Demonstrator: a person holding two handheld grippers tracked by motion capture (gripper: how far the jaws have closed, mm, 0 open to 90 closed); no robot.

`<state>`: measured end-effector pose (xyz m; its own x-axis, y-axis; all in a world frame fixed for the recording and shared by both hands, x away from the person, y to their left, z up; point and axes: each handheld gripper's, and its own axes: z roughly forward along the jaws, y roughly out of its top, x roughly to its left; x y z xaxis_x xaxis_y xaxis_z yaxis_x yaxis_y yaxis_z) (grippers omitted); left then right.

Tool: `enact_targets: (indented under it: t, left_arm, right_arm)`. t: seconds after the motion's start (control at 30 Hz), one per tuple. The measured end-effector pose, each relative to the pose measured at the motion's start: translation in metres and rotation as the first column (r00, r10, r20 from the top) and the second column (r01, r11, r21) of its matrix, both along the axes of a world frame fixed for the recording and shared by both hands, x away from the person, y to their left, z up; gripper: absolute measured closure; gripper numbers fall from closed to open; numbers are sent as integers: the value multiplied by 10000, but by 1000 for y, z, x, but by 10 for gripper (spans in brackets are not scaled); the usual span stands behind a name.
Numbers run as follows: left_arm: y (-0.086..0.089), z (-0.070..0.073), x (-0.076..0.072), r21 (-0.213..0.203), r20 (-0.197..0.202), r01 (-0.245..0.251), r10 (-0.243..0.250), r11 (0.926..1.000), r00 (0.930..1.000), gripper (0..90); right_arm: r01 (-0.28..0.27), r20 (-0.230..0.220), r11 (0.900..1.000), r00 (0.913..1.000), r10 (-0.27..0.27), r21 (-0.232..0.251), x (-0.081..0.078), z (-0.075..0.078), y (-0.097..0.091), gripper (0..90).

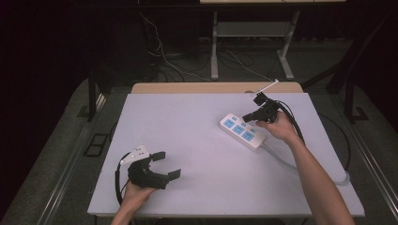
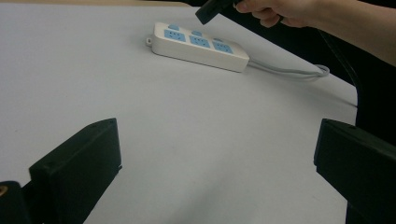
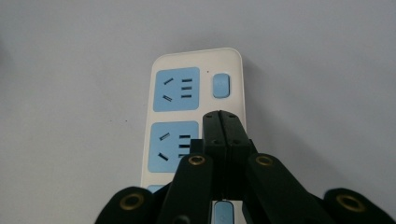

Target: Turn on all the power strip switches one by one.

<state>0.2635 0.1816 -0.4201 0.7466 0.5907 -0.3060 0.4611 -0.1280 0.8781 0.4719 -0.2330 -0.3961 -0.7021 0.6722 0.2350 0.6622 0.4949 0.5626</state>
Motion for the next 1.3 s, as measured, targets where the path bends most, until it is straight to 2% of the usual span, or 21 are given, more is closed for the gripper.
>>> enact_targets:
  t: [0.43, 0.93, 1.3]
  left_arm:
    - [2, 0, 0, -32, -31, 30, -30, 10000, 10000, 0]
    - [1, -1, 0, -9, -62, -4, 4, 10000, 10000, 0]
    - [1, -1, 0, -36, -25, 20, -20, 10000, 10000, 0]
  right_arm:
    - [-22, -218, 9998, 9998, 17, -220, 4, -13, 5, 900]
    - [-79, -298, 10000, 9995, 77, -60, 5, -16, 4, 900]
    - [-63, -89, 9995, 9999, 60, -322, 3, -18, 7, 900]
